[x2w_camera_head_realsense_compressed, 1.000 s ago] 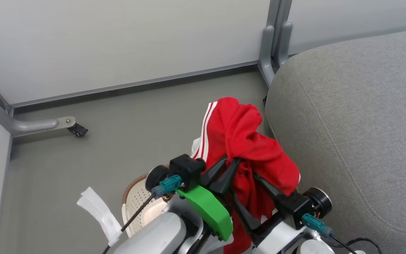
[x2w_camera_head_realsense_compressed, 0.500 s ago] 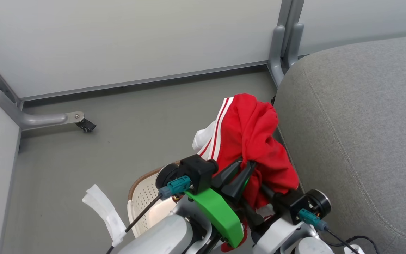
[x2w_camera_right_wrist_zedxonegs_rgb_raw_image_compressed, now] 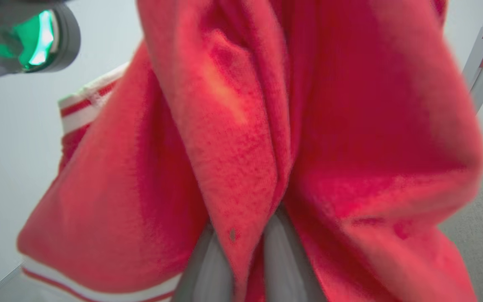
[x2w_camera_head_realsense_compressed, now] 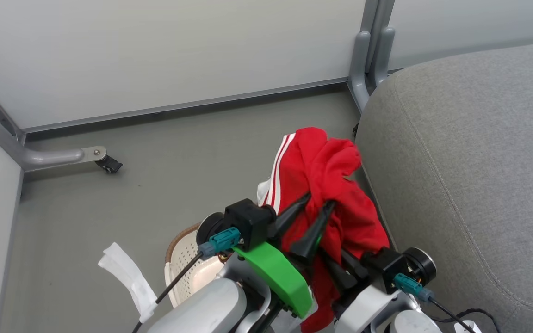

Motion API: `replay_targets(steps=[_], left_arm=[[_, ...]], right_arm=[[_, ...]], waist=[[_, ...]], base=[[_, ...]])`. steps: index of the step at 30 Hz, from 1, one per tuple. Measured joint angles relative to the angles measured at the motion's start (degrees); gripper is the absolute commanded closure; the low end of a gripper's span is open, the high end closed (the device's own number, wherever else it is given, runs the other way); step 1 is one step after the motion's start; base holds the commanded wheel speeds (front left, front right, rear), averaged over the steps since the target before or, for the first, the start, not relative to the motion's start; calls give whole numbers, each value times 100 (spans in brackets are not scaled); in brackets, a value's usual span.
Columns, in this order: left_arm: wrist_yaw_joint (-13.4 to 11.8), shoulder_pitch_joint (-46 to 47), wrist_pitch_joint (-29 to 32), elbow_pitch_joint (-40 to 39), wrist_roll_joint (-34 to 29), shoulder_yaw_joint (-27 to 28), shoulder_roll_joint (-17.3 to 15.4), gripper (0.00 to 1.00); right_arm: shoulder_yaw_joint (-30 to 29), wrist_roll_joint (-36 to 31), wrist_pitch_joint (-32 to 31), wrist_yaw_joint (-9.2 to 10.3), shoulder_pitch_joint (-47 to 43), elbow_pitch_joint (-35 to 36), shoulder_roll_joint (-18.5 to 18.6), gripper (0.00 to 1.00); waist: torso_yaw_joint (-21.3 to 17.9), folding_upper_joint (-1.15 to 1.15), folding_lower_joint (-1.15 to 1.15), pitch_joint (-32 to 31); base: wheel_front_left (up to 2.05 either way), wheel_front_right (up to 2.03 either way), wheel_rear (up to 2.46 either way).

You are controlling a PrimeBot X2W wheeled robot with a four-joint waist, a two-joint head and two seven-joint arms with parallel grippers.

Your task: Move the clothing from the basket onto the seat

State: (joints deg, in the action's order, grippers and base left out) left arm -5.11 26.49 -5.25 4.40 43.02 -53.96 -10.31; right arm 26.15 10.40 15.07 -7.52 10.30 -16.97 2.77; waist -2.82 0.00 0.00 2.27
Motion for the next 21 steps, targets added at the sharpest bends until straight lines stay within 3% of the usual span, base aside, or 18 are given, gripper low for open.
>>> replay_targets(steps=[21], left_arm=[[-167, 9, -244, 220, -126, 73, -191, 0]], right_arm=[[-412, -249, 0, 0, -141, 131, 1, 100]], waist=[[3, 0, 0, 34]], base=[[0, 0, 0]])
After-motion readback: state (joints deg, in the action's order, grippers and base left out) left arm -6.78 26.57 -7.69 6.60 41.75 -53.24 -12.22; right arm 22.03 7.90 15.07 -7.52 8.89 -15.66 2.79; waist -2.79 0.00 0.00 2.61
